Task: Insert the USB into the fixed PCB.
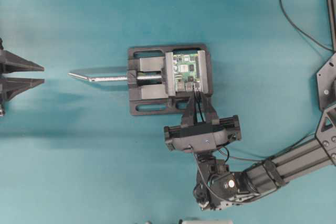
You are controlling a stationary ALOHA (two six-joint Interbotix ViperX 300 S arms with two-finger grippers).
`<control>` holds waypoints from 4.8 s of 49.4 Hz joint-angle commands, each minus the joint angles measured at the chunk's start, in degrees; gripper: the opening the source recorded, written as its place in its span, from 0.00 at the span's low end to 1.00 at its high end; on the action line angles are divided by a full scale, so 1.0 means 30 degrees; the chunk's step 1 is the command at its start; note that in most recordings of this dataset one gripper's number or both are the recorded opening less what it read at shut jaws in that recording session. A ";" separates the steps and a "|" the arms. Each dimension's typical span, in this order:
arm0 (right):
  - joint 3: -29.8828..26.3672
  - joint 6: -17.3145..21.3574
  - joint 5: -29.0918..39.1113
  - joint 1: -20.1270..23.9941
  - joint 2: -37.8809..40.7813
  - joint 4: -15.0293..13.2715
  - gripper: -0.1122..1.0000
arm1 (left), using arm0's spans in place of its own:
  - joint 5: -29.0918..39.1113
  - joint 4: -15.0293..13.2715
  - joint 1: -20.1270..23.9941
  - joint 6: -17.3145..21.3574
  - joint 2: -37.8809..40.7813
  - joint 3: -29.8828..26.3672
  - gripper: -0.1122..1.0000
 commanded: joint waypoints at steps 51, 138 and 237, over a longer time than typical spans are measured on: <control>-0.0117 0.0000 -0.0029 -0.0645 -0.0703 -0.0439 0.29 | -0.0146 0.0059 0.0029 -0.0205 0.0117 -0.0234 0.57; -0.0762 0.0234 0.0059 0.0410 -0.0732 -0.0352 0.33 | -0.0146 0.0059 0.0029 -0.0205 0.0088 -0.0234 0.57; 0.1318 -0.0059 0.0410 0.1406 -0.2900 0.0938 0.54 | -0.0146 0.0059 0.0029 -0.0234 0.0117 -0.0234 0.57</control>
